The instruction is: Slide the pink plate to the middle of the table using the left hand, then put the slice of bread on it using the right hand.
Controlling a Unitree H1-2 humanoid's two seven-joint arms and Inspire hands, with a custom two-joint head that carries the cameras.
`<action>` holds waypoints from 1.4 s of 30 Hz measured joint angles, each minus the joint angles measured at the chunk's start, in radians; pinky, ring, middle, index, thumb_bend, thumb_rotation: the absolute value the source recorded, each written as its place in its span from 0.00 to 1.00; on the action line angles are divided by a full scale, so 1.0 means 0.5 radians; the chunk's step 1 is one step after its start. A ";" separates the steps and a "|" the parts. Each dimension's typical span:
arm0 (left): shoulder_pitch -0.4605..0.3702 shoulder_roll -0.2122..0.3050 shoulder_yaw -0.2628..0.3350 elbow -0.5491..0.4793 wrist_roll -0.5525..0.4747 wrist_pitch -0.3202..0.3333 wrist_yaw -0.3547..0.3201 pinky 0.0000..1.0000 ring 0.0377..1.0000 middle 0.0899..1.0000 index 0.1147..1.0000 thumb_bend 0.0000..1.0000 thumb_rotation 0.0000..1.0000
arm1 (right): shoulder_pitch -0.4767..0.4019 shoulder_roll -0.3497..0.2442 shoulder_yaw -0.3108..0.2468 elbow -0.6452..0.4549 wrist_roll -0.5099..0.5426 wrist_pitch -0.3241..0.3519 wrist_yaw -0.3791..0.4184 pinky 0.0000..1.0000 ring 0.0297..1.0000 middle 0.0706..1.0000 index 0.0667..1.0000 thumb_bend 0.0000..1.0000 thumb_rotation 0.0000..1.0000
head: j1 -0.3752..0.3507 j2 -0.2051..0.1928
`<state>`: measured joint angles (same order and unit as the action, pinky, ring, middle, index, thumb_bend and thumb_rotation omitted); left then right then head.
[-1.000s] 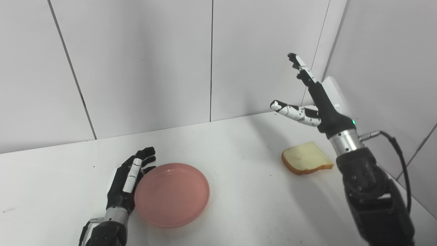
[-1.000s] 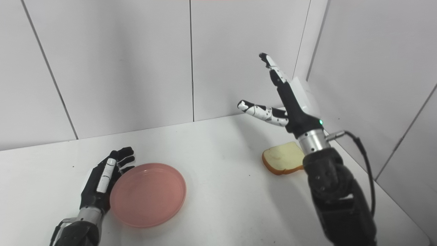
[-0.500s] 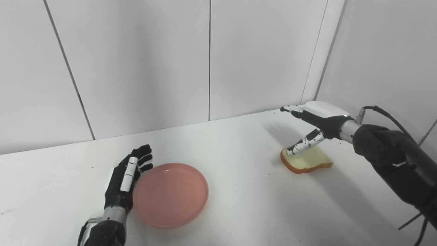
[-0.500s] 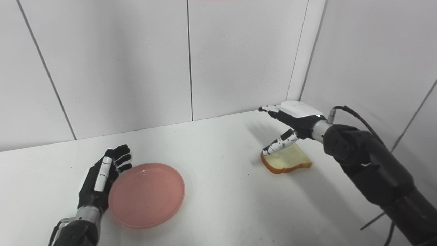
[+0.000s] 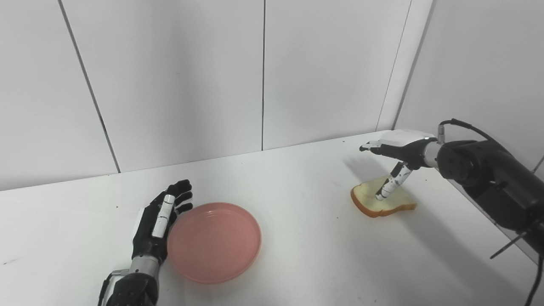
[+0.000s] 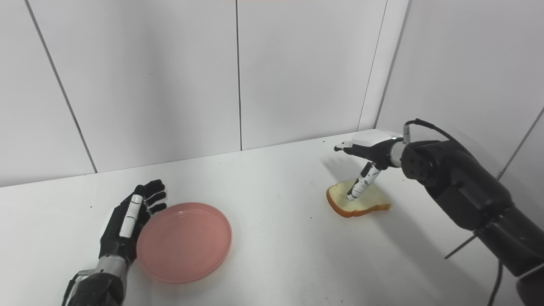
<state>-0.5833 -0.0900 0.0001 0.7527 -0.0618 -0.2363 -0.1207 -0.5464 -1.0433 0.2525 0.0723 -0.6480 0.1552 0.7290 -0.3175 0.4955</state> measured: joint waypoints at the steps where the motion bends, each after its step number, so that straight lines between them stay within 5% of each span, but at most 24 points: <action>1: 0.000 0.000 0.000 0.000 0.000 0.000 0.000 0.73 0.78 0.75 0.61 0.82 0.80 | -0.013 -0.001 0.016 0.018 -0.039 -0.028 -0.004 1.00 1.00 0.98 0.95 1.00 0.43 | 0.000 0.000; 21: 0.011 -0.003 -0.009 -0.020 0.000 0.004 -0.016 0.71 0.75 0.73 0.59 0.79 0.80 | -0.126 0.118 0.103 0.316 -0.103 -0.088 0.227 1.00 0.98 0.98 0.93 1.00 0.42 | 0.031 0.018; 32: 0.024 0.000 -0.016 -0.045 0.000 0.008 -0.015 0.71 0.76 0.73 0.60 0.79 0.82 | -0.112 0.168 0.096 0.473 -0.044 -0.148 0.096 1.00 0.98 0.98 0.95 1.00 0.42 | 0.046 0.034; 42: 0.043 0.001 -0.036 -0.080 0.001 0.033 -0.011 0.72 0.77 0.74 0.62 0.79 0.82 | -0.111 0.215 0.138 0.692 -0.064 -0.336 -0.100 1.00 0.99 0.99 0.93 1.00 0.45 | 0.052 0.046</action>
<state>-0.5619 -0.0897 -0.0179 0.7127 -0.0614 -0.2195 -0.1264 -0.6017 -0.9357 0.3213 0.4182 -0.6802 -0.0127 0.6792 -0.2915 0.5185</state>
